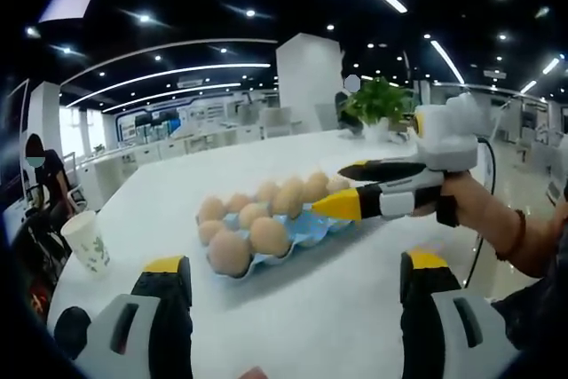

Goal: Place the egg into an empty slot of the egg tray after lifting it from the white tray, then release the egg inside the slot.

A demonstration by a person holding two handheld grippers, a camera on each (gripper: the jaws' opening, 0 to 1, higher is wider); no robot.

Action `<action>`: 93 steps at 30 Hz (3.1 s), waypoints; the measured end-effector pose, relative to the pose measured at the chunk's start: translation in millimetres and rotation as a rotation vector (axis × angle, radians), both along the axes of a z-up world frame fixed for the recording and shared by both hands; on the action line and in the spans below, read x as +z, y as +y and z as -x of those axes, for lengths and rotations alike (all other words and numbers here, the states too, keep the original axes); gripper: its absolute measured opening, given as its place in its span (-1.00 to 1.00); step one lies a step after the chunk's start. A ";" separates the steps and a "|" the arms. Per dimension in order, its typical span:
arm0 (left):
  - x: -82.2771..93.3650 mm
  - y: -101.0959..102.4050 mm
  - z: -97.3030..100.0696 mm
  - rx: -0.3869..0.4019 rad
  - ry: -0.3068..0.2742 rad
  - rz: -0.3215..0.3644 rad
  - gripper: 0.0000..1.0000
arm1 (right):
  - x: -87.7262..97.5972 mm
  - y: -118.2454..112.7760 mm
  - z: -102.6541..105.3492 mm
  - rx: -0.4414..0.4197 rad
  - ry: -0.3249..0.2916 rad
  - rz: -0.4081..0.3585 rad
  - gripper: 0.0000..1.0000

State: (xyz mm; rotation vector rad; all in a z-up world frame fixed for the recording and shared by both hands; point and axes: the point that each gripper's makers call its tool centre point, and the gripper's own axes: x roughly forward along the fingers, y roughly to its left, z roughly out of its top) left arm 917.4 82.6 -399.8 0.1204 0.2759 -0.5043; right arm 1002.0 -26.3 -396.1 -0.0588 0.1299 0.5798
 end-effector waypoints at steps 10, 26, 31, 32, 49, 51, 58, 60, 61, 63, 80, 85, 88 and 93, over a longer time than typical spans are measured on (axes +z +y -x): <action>-1.0 -1.6 -0.7 0.000 0.002 -0.003 1.00 | -0.6 -24.5 -5.2 -0.054 0.005 -0.001 0.47; 1.1 -6.5 -4.3 0.000 -0.007 0.007 1.00 | 2.7 -67.6 -12.2 -0.135 0.000 0.017 0.49; 0.8 -7.9 -4.9 0.001 -0.006 0.004 1.00 | 4.7 -81.2 -13.5 -0.169 -0.005 0.032 0.53; 0.9 -8.1 -5.3 0.002 -0.007 0.005 1.00 | 4.7 -82.4 -13.3 -0.170 -0.005 0.036 0.54; 3.4 -6.1 -12.4 0.017 -0.019 0.010 1.00 | 2.0 -131.6 -14.2 -0.260 0.019 0.016 0.55; 2.6 -3.0 -13.4 0.027 -0.017 0.008 1.00 | 0.6 -137.0 -14.4 -0.270 0.023 0.018 0.54; 2.4 2.8 -15.9 0.046 -0.017 0.004 1.00 | -2.5 -156.3 -14.7 -0.317 0.026 0.021 0.54; 2.3 2.5 -16.2 0.046 -0.016 0.004 1.00 | -4.1 -161.4 -15.1 -0.328 0.032 0.019 0.53; 2.1 2.3 -16.2 0.045 -0.016 0.003 1.00 | -3.6 -163.6 -14.7 -0.332 0.027 0.017 0.51; 2.1 2.1 -16.3 0.044 -0.016 0.002 1.00 | -4.4 -166.9 -14.5 -0.339 0.031 0.015 0.51; -3.0 4.0 -16.2 0.048 -0.002 -0.008 1.00 | -14.1 -196.4 -16.7 -0.416 0.036 0.020 -0.01; -3.8 5.8 -16.8 0.052 -0.001 -0.012 0.99 | -17.7 -203.7 -16.2 -0.447 0.051 0.017 -0.18; -4.9 4.6 -17.6 0.051 0.002 -0.012 0.99 | -25.3 -212.0 -15.9 -0.481 0.080 0.024 -0.31; -8.2 3.5 -18.1 0.048 0.011 -0.021 0.99 | -28.5 -215.8 -15.1 -0.492 0.090 0.010 -0.42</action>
